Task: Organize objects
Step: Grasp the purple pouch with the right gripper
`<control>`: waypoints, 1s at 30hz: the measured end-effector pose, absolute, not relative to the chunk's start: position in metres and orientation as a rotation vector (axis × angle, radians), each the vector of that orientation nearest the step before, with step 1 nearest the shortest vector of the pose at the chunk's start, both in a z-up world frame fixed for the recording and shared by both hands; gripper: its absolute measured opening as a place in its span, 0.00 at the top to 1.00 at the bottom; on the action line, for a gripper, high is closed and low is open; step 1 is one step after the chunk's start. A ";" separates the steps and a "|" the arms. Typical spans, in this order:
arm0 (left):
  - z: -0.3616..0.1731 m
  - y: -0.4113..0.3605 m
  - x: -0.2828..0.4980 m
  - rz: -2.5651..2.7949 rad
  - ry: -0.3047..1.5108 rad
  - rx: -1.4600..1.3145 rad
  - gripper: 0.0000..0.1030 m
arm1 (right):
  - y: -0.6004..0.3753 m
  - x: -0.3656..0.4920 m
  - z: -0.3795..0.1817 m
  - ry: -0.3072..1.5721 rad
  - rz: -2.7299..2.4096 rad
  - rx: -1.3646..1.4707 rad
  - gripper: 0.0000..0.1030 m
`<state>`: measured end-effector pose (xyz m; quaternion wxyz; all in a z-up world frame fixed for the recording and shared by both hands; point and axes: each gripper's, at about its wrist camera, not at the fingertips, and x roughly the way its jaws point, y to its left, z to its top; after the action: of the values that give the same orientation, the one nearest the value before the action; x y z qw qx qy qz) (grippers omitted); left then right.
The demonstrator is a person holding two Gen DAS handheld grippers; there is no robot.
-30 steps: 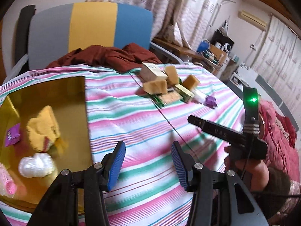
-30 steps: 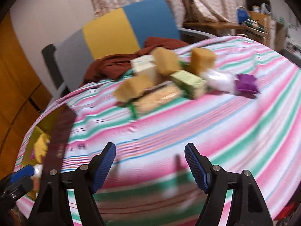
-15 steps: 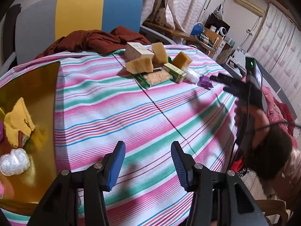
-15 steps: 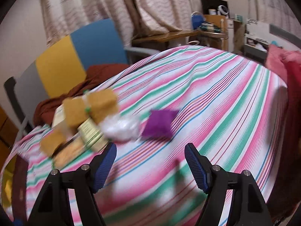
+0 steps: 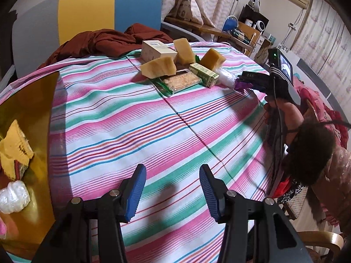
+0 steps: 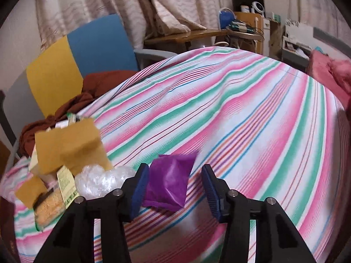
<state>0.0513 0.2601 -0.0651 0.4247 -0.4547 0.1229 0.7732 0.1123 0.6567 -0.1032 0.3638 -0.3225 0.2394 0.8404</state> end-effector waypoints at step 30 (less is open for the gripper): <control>-0.095 0.418 -0.044 1.773 0.451 -1.059 0.48 | 0.604 0.153 -0.122 0.732 2.277 -0.701 0.62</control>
<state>-0.0436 0.4176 -0.0949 0.4915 -0.4363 0.1857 0.7305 0.1529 0.6036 -0.1223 0.3188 -0.2665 0.2782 0.8660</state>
